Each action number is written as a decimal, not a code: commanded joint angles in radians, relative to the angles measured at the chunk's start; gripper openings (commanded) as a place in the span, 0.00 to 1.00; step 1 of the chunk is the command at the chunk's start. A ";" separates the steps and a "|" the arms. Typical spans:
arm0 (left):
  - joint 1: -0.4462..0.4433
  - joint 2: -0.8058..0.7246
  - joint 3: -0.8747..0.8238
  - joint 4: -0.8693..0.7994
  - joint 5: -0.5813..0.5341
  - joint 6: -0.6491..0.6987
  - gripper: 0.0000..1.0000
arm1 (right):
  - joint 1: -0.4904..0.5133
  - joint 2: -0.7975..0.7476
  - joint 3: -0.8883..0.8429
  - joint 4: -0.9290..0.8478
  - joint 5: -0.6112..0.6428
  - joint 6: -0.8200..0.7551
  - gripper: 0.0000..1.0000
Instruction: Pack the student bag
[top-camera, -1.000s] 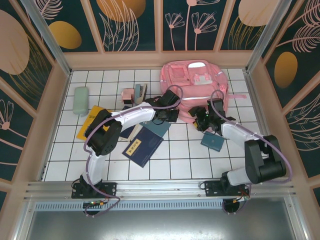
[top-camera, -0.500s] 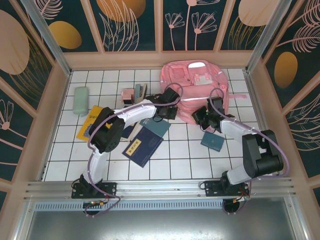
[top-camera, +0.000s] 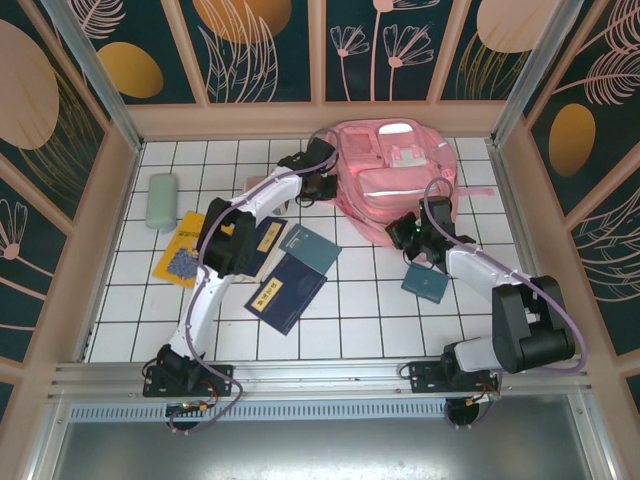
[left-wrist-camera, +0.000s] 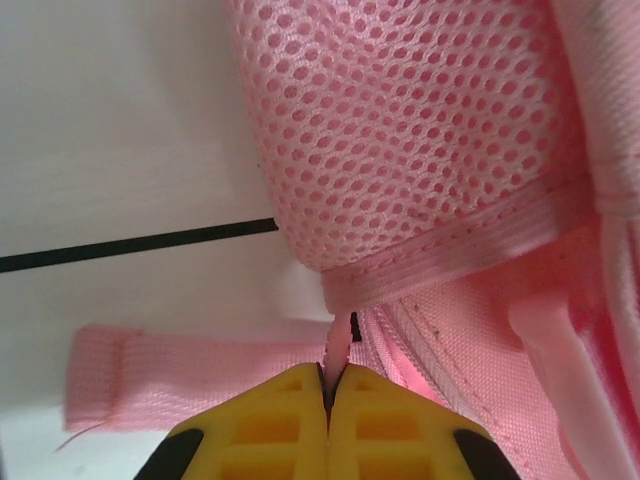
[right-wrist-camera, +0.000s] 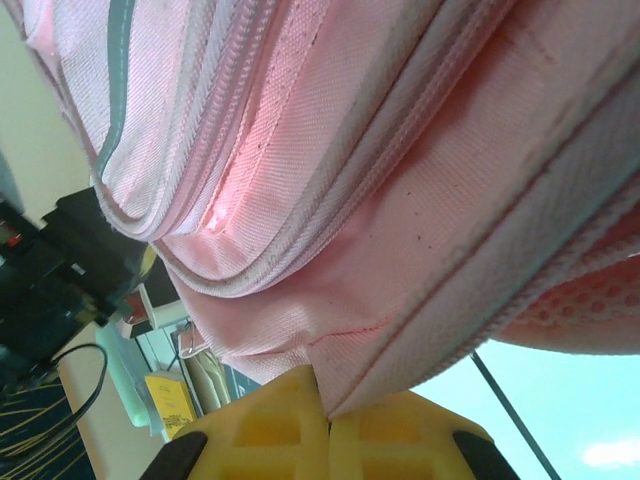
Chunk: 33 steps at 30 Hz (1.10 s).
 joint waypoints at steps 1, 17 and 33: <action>0.063 0.073 0.107 0.008 -0.075 -0.043 0.00 | 0.021 -0.027 -0.022 -0.006 -0.052 -0.027 0.00; 0.077 0.026 0.137 0.008 -0.009 -0.013 0.19 | 0.228 0.216 0.282 -0.048 -0.139 -0.191 0.40; 0.021 -0.413 -0.564 0.338 0.137 -0.208 0.50 | -0.027 0.102 0.292 -0.355 0.213 -0.610 0.49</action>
